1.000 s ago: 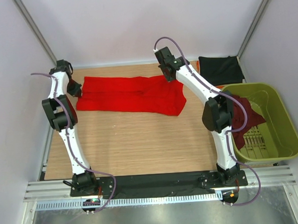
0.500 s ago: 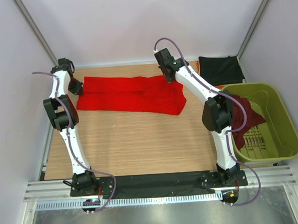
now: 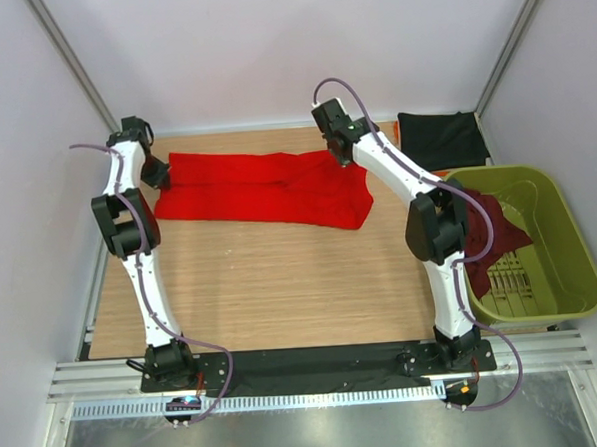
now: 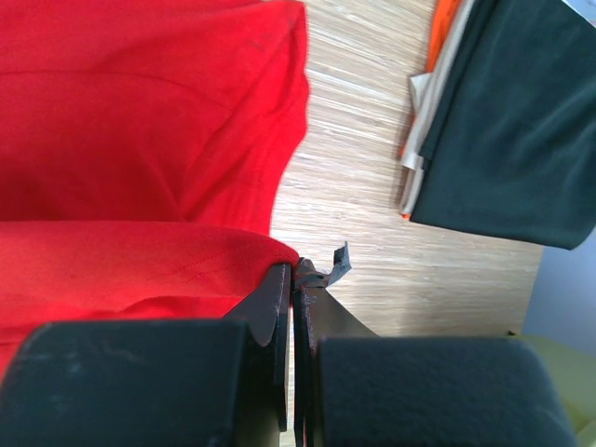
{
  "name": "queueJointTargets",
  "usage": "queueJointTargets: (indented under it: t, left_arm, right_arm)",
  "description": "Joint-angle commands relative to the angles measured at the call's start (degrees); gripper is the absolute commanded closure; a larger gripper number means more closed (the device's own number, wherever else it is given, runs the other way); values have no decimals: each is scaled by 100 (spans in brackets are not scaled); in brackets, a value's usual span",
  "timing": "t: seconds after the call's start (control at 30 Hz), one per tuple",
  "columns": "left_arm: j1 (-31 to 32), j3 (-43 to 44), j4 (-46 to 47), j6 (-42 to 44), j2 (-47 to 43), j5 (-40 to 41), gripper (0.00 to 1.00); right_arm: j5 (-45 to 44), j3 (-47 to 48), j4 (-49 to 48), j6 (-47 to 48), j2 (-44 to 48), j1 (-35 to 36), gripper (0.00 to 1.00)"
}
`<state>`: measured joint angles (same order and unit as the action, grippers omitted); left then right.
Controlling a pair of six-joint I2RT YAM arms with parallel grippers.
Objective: Fold and stack the t-shirts
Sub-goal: Fold the tshirt
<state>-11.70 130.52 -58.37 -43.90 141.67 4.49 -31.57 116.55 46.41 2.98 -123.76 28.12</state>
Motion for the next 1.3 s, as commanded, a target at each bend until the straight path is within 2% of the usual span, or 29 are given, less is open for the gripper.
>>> queueJointTargets:
  t: [0.0,0.47,0.57,0.6,0.63,0.73,0.77,0.83,0.87,0.9,1.03,1.13,1.2,1.27]
  left_arm:
    - [-7,237,-17,-75,63,104,100]
    - [-7,237,150,-31,80,148,100]
    - [-7,220,238,30,28,122,93]
    - [-7,211,299,57,2,87,81]
    - [-7,193,343,83,-33,35,77]
    - [1,193,414,188,-252,-27,77]
    - [-16,193,440,241,-332,-62,74]
    - [-16,176,484,390,-542,-132,68]
    - [-25,167,458,434,-604,-124,65]
    - [-42,123,371,470,-675,-28,64]
    - [-60,-456,326,723,-1088,140,62]
    - [-60,-1281,379,979,-1439,166,61]
    - [-60,-1973,632,1111,-1773,61,60]
    - [-60,-2293,791,1296,-2027,-202,59]
  right_arm:
    - [-341,61,-106,-61,327,-114,99]
    - [-288,386,-150,-131,-16,-140,99]
    - [-174,570,-220,-114,-191,-140,97]
    - [-130,614,-238,-157,-218,-149,94]
    - [-69,684,-264,-149,-270,-140,92]
    - [640,1007,-256,-157,-481,-201,86]
    - [1113,1219,-160,-227,-665,-228,82]
    - [1197,1553,-10,-516,-763,-254,72]
    - [1241,1537,-1,-579,-754,-254,62]
    - [1267,1511,25,-588,-685,-246,59]
    - [952,1090,253,-886,-403,-263,55]
    - [872,984,938,-1466,-254,-272,55]
    - [1309,800,1412,-1860,-105,-298,54]
    - [2039,519,1546,-2012,71,-342,55]
